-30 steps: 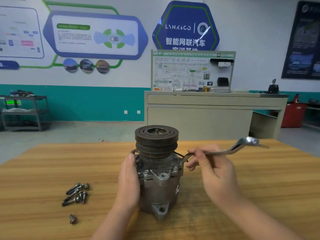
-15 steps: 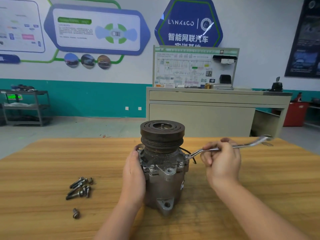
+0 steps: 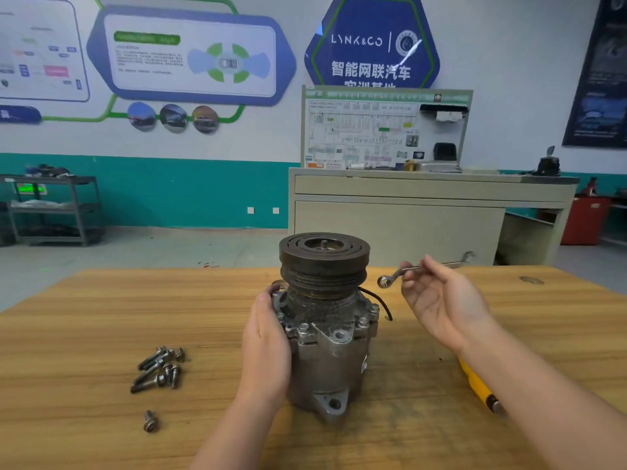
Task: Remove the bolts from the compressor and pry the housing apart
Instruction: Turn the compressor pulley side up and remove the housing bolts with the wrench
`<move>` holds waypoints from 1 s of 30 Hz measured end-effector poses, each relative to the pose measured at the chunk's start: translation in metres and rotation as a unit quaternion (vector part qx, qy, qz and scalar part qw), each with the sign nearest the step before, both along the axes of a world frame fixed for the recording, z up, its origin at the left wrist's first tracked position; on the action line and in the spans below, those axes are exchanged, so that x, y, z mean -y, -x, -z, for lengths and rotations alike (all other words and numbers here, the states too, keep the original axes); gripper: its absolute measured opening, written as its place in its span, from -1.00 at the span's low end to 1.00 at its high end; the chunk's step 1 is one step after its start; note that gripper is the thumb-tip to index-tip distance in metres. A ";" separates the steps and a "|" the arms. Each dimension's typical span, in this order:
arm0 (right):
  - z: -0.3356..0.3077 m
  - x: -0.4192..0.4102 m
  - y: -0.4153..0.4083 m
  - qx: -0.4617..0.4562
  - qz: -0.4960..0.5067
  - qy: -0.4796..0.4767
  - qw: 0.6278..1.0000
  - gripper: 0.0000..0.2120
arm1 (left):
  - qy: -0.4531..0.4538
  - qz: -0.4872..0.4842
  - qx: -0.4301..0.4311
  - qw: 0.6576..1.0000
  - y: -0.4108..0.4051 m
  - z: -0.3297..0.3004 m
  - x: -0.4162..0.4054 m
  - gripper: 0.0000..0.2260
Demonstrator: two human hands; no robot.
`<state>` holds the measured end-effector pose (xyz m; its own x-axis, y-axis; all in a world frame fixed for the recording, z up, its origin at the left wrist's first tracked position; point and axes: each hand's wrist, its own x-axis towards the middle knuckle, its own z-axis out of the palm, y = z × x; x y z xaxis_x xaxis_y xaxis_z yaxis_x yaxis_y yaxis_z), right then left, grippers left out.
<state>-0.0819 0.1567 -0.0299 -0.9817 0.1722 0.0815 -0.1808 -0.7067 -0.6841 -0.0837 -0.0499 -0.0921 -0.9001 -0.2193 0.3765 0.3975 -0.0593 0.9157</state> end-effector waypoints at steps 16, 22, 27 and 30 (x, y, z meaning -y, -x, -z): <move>0.022 0.023 -0.051 -0.270 0.251 -0.412 0.834 -0.78 | 0.014 0.015 -0.011 1.000 -0.004 -0.003 0.003 -0.58; 0.047 0.035 -0.053 -0.459 0.364 -0.680 0.440 -0.92 | 0.009 0.019 -0.018 1.000 -0.004 -0.003 0.002 -0.57; 0.050 0.029 -0.055 -0.388 0.335 -0.499 0.699 -0.88 | 0.006 0.033 -0.004 0.999 -0.006 -0.005 0.001 -0.59; 0.043 0.024 -0.043 -0.303 0.260 -0.268 0.877 -0.84 | 0.006 0.027 -0.006 1.000 -0.005 -0.005 0.002 -0.59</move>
<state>-0.0392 0.1329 -0.0726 -0.5301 0.3620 0.7668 -0.8282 -0.0274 -0.5597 -0.0789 -0.0515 -0.0875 -0.9060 -0.1649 0.3898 0.4049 -0.0697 0.9117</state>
